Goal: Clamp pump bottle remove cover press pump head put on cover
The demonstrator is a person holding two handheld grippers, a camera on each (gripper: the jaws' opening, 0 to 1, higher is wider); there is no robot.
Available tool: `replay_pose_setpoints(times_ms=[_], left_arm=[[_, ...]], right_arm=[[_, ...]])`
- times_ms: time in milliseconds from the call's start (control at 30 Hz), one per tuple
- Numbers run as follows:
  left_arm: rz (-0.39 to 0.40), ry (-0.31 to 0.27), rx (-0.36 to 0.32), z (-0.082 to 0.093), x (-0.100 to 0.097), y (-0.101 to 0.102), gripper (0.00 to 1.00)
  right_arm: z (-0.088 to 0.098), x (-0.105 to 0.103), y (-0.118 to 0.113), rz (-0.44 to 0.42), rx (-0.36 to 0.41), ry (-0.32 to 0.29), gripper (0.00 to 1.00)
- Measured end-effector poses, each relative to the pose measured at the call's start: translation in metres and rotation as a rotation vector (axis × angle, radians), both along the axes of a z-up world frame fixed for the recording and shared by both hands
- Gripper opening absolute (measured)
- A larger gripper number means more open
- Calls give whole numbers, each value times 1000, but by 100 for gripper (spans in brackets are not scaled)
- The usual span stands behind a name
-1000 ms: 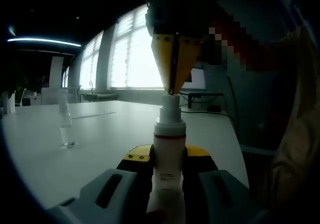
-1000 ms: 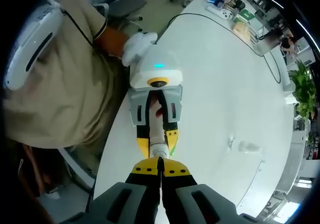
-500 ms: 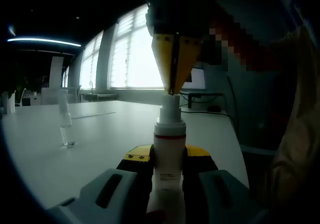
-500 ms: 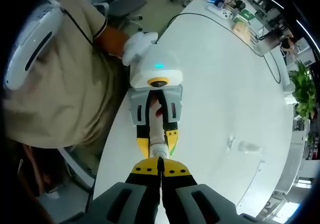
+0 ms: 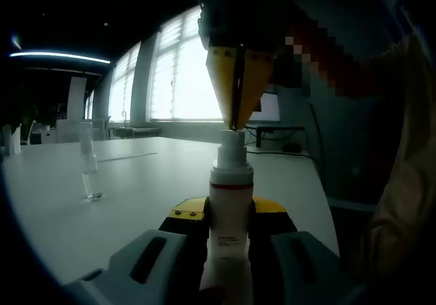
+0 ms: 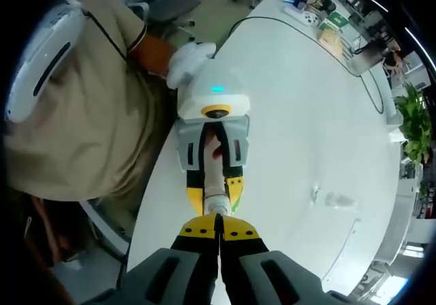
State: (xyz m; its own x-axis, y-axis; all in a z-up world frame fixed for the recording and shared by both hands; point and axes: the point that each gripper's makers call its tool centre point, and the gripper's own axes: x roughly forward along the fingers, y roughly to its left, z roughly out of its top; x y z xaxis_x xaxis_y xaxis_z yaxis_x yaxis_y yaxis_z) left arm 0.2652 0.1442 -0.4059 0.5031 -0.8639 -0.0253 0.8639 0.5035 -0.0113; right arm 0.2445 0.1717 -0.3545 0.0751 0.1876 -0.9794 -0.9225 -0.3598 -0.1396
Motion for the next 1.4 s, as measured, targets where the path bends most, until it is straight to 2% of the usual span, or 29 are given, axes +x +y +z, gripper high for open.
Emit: replay_pose_setpoints(times_ms=[300, 967, 1167, 1200, 1400], left_arm=[[0, -1, 0, 0, 0, 0, 13], [1, 0, -1, 0, 1, 1, 13], [-1, 2, -2, 0, 1, 2, 13], [-1, 2, -1, 0, 1, 2, 13], [-1, 0, -1, 0, 1, 1, 13]], right_arm=[[-5, 0, 0, -19, 5, 13, 0], [-5, 0, 1, -5, 1, -3, 0], [1, 1, -1, 6, 18, 6, 0], [3, 1, 0, -15, 29, 5, 0], [2, 1, 0, -17, 49, -20, 0]])
